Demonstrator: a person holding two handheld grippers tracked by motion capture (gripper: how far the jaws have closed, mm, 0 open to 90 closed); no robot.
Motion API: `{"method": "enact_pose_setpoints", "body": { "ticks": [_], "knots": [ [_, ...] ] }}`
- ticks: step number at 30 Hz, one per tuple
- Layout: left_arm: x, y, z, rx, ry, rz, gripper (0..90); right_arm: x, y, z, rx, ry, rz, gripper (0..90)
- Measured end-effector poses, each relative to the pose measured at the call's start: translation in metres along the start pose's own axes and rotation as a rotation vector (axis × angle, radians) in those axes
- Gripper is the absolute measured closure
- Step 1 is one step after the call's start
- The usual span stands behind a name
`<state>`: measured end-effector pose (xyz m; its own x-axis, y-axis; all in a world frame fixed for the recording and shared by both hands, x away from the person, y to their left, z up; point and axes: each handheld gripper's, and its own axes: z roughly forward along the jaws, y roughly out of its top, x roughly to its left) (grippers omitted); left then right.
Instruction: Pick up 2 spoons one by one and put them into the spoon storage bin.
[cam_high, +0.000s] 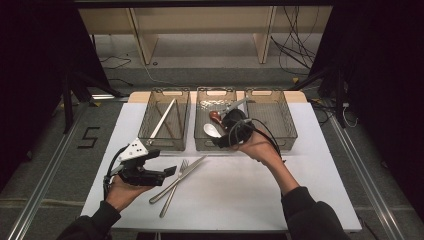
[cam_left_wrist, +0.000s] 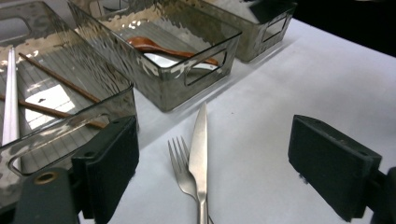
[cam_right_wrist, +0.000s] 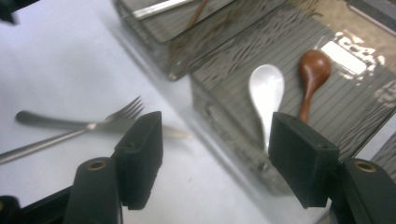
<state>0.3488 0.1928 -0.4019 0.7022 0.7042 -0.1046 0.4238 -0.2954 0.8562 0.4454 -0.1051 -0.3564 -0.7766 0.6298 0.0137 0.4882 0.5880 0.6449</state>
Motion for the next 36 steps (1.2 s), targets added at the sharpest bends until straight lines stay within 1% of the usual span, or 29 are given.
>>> {"method": "enact_pose_setpoints", "body": {
  "ticks": [4, 6, 7, 10, 13, 15, 16, 20, 24, 26, 35, 36],
  "knots": [
    [0.001, -0.001, 0.003, 0.032, 0.006, 0.0, 16.1, 0.01, -0.016, -0.006, -0.007, 0.012, -0.015, 35.6],
    [0.001, -0.001, 0.004, 0.041, 0.008, -0.004, 16.0, 0.012, -0.024, -0.008, -0.019, 0.016, -0.016, 35.6],
    [0.001, -0.001, 0.005, 0.046, 0.011, 0.002, 16.0, 0.012, -0.028, -0.009, -0.022, 0.017, -0.017, 35.6],
    [0.001, -0.002, 0.006, 0.053, 0.012, -0.002, 16.1, 0.012, -0.039, -0.013, -0.034, 0.014, -0.002, 35.6],
    [0.002, -0.002, 0.007, 0.066, 0.009, -0.001, 16.1, 0.013, -0.051, -0.018, -0.069, 0.023, 0.021, 35.5],
    [0.002, -0.003, 0.007, 0.075, 0.009, 0.001, 16.1, 0.014, -0.059, -0.022, -0.082, 0.031, 0.03, 35.5],
    [0.002, -0.003, 0.008, 0.075, 0.01, -0.004, 16.1, 0.015, -0.063, -0.023, -0.091, 0.033, 0.034, 35.5],
    [0.004, -0.004, 0.008, 0.086, 0.014, -0.009, 16.1, 0.02, -0.078, -0.026, -0.107, 0.044, 0.034, 34.5],
    [0.004, -0.004, 0.009, 0.098, 0.012, -0.01, 16.1, 0.022, -0.085, -0.029, -0.123, 0.06, 0.036, 33.6],
    [0.004, -0.005, 0.01, 0.111, 0.01, -0.009, 16.1, 0.024, -0.087, -0.031, -0.13, 0.061, 0.037, 33.0],
    [0.004, -0.007, 0.015, 0.164, 0.004, 0.002, 16.1, 0.03, -0.096, -0.033, -0.131, 0.067, 0.043, 30.7],
    [0.004, -0.008, 0.016, 0.17, 0.005, -0.003, 16.1, 0.03, -0.097, -0.034, -0.131, 0.067, 0.042, 30.6]
  ]
}}
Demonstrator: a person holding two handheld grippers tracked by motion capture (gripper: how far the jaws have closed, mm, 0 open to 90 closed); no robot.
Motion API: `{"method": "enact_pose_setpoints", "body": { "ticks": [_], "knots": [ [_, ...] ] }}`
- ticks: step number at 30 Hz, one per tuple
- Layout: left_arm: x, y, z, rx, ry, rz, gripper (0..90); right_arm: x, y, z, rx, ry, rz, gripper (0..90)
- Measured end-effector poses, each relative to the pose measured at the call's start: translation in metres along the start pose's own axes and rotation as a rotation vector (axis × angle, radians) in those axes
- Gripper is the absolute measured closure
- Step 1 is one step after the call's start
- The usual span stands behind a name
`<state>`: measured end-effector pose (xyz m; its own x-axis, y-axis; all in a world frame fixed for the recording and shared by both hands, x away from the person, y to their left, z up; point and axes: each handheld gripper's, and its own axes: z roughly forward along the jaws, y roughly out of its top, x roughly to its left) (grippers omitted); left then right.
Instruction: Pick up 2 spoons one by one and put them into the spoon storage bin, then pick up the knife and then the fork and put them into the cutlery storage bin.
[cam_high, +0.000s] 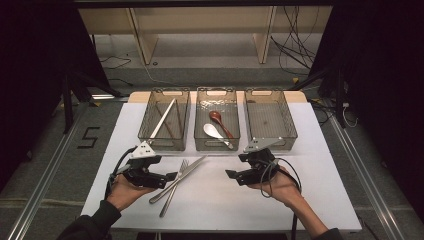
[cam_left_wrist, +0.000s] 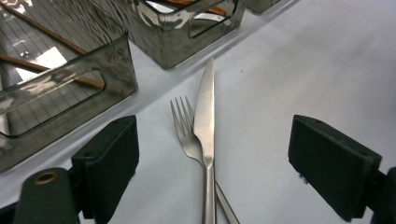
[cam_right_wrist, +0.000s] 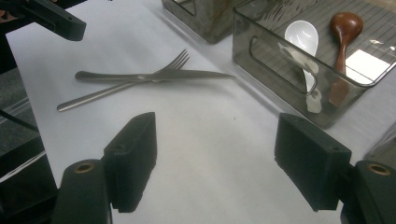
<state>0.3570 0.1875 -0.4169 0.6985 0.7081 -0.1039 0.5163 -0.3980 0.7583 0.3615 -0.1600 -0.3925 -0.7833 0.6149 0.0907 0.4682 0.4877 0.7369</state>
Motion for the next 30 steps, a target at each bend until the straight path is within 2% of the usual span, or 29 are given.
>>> {"method": "enact_pose_setpoints", "body": {
  "ticks": [6, 15, 24, 30],
  "knots": [
    [0.001, -0.002, 0.005, 0.061, 0.0, 0.001, 16.1, 0.0, -0.005, -0.005, -0.006, -0.004, 0.015, 30.0],
    [0.002, -0.005, 0.012, 0.125, -0.009, -0.008, 16.1, 0.002, -0.012, -0.01, -0.007, -0.004, 0.032, 28.2],
    [0.002, -0.009, 0.017, 0.188, -0.015, 0.008, 17.5, 0.003, -0.015, -0.008, 0.002, -0.001, 0.029, 27.3],
    [0.002, -0.011, 0.024, 0.268, -0.01, 0.025, 20.5, 0.002, -0.016, -0.007, 0.012, -0.001, 0.036, 26.8]
  ]
}}
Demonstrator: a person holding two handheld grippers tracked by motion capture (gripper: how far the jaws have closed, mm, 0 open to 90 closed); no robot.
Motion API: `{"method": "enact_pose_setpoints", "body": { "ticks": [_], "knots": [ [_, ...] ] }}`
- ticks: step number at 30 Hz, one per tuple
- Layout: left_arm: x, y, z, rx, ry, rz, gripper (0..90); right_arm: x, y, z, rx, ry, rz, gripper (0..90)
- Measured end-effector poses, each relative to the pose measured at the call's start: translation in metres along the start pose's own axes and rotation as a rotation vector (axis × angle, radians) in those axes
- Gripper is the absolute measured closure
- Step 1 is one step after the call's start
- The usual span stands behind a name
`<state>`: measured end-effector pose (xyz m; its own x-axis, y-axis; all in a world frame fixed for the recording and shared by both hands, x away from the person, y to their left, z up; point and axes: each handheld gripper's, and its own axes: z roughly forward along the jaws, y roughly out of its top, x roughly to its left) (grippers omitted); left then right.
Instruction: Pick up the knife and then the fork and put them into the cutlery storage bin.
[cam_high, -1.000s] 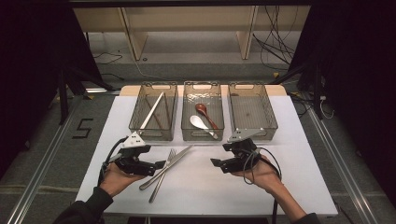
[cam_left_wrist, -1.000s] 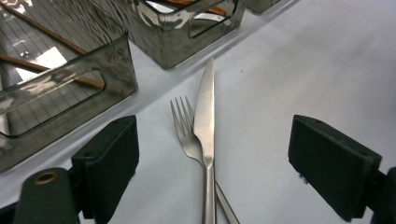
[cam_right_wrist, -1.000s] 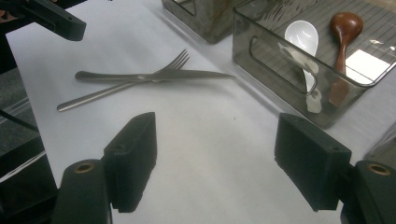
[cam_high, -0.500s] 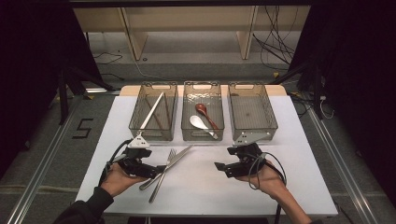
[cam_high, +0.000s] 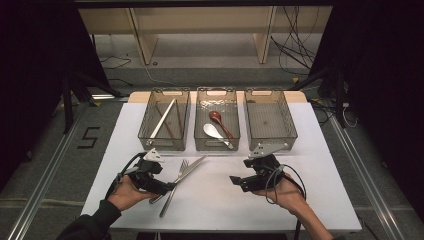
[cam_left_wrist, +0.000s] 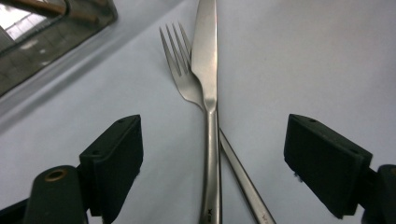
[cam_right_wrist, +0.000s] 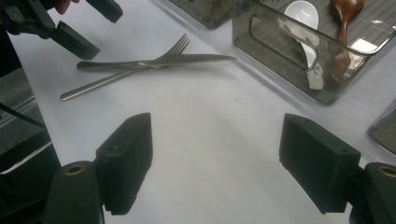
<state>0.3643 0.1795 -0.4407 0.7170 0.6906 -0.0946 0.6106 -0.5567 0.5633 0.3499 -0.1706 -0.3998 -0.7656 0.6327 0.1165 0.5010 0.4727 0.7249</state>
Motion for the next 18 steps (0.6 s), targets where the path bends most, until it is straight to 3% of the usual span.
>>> {"method": "enact_pose_setpoints", "body": {
  "ticks": [6, 12, 18],
  "knots": [
    [0.001, -0.001, 0.006, 0.056, -0.006, 0.008, 29.0, -0.001, 0.0, 0.0, 0.002, -0.001, 0.003, 26.4],
    [0.001, -0.001, 0.02, 0.153, -0.036, 0.025, 43.1, 0.0, 0.0, 0.002, 0.006, 0.001, 0.005, 26.3],
    [0.0, 0.0, 0.028, 0.216, -0.019, 0.026, 58.1, 0.0, 0.0, 0.002, 0.004, 0.003, 0.005, 26.3]
  ]
}}
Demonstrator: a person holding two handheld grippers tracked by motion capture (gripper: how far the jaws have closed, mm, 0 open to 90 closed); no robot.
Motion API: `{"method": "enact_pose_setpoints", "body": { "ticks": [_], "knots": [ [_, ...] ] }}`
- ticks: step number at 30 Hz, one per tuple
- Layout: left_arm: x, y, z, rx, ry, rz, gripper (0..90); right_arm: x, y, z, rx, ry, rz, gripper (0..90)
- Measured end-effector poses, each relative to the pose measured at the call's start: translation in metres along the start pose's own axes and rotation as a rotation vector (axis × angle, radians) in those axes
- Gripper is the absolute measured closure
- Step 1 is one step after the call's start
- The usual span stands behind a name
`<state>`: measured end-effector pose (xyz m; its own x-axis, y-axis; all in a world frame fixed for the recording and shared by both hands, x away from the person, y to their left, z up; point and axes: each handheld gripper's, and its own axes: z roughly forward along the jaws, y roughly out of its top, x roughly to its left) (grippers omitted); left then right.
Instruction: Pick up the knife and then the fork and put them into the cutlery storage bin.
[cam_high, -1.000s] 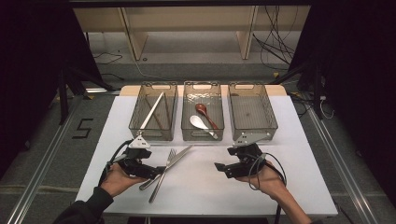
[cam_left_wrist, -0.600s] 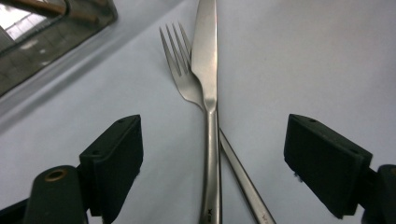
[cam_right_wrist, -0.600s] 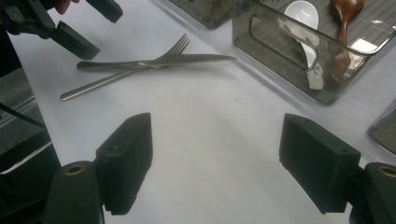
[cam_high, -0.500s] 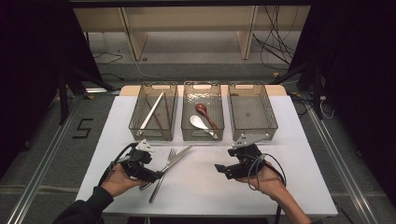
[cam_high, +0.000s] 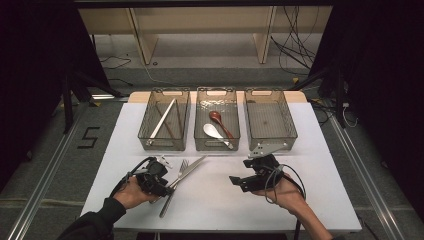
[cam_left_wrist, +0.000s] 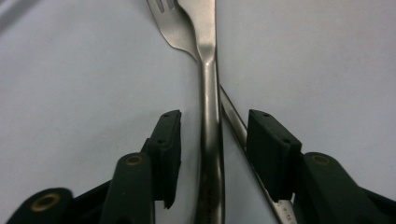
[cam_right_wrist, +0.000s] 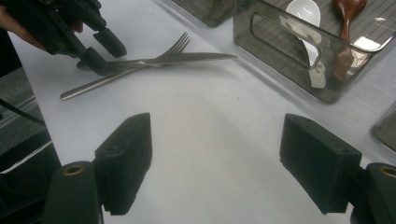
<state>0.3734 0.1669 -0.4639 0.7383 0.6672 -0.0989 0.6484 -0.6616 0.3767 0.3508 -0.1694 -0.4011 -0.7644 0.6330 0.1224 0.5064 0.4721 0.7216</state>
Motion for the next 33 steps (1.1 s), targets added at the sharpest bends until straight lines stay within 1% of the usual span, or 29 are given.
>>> {"method": "enact_pose_setpoints", "body": {
  "ticks": [2, 5, 8, 10, 12, 13, 16, 19, 25, 27, 28, 31, 33],
  "knots": [
    [0.0, 0.0, 0.002, 0.013, 0.011, 0.008, 61.3, 0.0, 0.0, 0.0, 0.002, 0.002, 0.0, 26.4],
    [0.001, 0.001, 0.003, 0.025, 0.027, 0.006, 66.8, 0.001, 0.0, 0.0, 0.003, 0.005, -0.002, 26.6],
    [0.0, 0.004, 0.004, 0.039, 0.035, 0.009, 68.6, 0.001, 0.0, 0.001, 0.002, 0.003, -0.005, 26.7],
    [-0.002, 0.007, 0.005, 0.068, 0.048, 0.029, 69.1, 0.001, 0.0, 0.001, 0.001, 0.004, -0.005, 26.8],
    [-0.001, 0.009, 0.005, 0.081, 0.041, 0.023, 69.9, 0.001, 0.001, 0.001, 0.001, 0.003, -0.004, 26.9],
    [0.0, 0.009, 0.005, 0.08, 0.037, 0.026, 70.8, 0.001, 0.001, 0.001, 0.0, 0.003, -0.003, 27.0],
    [0.0, 0.009, 0.005, 0.074, 0.05, 0.034, 77.4, 0.001, 0.002, 0.0, -0.004, 0.005, -0.009, 27.4],
    [-0.001, 0.009, 0.005, 0.075, 0.057, 0.047, 78.1, 0.001, 0.002, 0.0, -0.004, 0.004, -0.01, 27.5],
    [0.0, 0.01, 0.002, 0.062, 0.044, 0.058, 78.6, 0.0, 0.001, -0.001, -0.008, 0.001, -0.008, 27.6],
    [-0.001, 0.01, -0.002, 0.044, 0.05, 0.068, 78.7, 0.0, 0.001, -0.001, -0.009, 0.001, -0.008, 27.7],
    [-0.002, 0.011, -0.004, 0.032, 0.048, 0.064, 78.7, 0.0, 0.001, -0.001, -0.01, 0.001, -0.009, 27.7],
    [-0.004, 0.012, -0.01, 0.016, 0.043, 0.076, 78.7, 0.0, 0.002, -0.002, -0.016, 0.0, -0.01, 27.8],
    [-0.005, 0.013, -0.011, 0.018, 0.033, 0.08, 78.8, 0.001, 0.002, -0.002, -0.019, 0.003, -0.01, 27.8]
  ]
}}
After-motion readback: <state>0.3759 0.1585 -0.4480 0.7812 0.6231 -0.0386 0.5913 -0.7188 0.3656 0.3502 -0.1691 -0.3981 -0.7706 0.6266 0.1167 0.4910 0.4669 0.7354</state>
